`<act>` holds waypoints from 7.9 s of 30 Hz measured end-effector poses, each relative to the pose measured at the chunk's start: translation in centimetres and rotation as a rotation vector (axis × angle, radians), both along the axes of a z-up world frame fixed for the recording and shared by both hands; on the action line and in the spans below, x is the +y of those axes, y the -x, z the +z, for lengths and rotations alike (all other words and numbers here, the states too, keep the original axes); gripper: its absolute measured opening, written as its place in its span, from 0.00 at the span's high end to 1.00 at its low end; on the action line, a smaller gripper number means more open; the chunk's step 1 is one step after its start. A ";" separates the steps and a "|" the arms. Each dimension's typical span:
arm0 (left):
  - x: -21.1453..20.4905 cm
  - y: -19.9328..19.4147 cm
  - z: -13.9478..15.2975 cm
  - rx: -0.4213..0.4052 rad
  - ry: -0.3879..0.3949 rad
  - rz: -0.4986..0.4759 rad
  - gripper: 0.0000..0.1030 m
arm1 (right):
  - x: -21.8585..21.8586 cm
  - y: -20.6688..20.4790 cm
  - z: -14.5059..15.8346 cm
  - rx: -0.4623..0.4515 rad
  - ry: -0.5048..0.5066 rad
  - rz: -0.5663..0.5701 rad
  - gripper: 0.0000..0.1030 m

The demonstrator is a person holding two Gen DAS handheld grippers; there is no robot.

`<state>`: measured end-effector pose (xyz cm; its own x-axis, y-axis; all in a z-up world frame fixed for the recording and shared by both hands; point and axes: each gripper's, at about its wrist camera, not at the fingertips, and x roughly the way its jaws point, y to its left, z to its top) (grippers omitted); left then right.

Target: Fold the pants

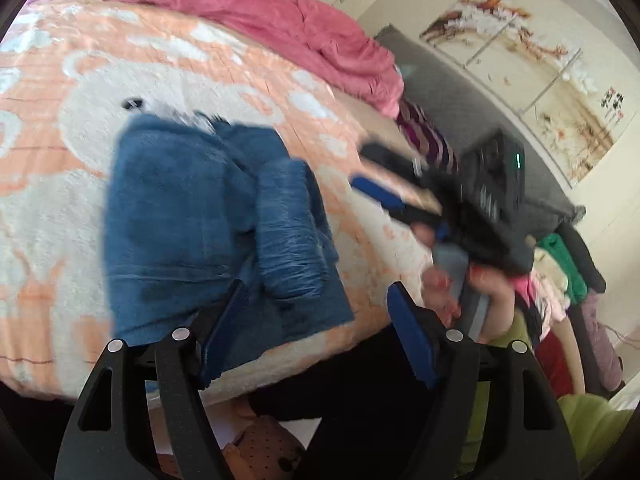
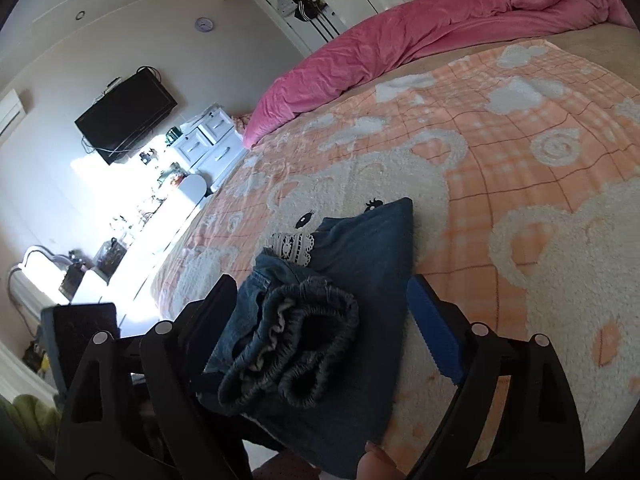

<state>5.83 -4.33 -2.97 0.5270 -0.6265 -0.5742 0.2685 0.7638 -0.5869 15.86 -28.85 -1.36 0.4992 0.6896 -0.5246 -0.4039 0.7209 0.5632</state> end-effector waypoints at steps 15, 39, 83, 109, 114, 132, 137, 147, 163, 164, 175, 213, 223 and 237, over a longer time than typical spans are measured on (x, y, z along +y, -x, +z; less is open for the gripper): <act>8.3 -0.4 3.4 -0.045 -0.225 0.266 0.27 | 9.0 5.1 0.5 -0.124 0.340 0.129 0.22; 4.1 -11.6 -1.3 0.001 -0.307 0.005 0.63 | 11.5 7.4 -1.9 -0.078 0.503 0.196 0.87; 4.4 -10.9 -1.8 0.053 -0.376 0.032 0.45 | 15.0 14.6 -1.8 -0.329 0.787 0.664 0.98; 6.0 -9.7 0.7 0.008 -0.298 0.065 0.44 | 10.9 13.8 3.8 -0.227 0.412 0.412 0.60; 7.0 -7.6 1.9 -0.012 -0.281 0.091 0.44 | 8.4 9.3 6.5 -0.239 0.394 0.252 0.55; 4.0 -4.9 -1.3 0.065 -0.262 -0.093 0.44 | 16.3 -5.6 -1.7 0.021 0.638 0.420 0.94; 4.2 -5.3 -1.3 0.072 -0.251 -0.086 0.44 | 16.7 -4.9 -0.4 -0.074 0.635 0.366 0.96; 4.0 -5.6 -1.4 0.062 -0.276 -0.080 0.39 | 17.9 -7.8 -2.7 -0.061 0.706 0.339 0.96; 1.8 -5.1 -1.4 0.052 -0.304 -0.086 0.36 | 11.0 -5.9 3.1 -0.073 0.442 0.105 0.65; 1.7 -5.1 -1.4 0.050 -0.306 -0.085 0.36 | 10.5 -5.2 3.7 -0.088 0.428 0.092 0.63; 1.6 -2.8 0.2 0.022 -0.310 -0.064 0.33 | 6.6 1.4 7.4 -0.225 0.406 -0.013 0.39; 5.4 -3.8 -1.6 0.073 -0.237 0.181 0.11 | 1.6 2.5 -1.5 0.060 0.303 -0.115 0.43; 3.1 -5.7 -3.0 0.087 -0.263 0.166 0.12 | 2.2 -1.3 -5.3 0.200 0.165 -0.033 0.59; 1.0 -5.4 -2.0 0.019 -0.345 0.193 0.64 | 4.4 0.4 -4.0 0.046 0.213 -0.047 0.88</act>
<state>11.21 -3.33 -4.95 0.6034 -0.2854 -0.7447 0.0921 0.9525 -0.2904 15.45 -24.48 -5.37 0.5006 0.5373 -0.6788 -0.3440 0.8430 0.4136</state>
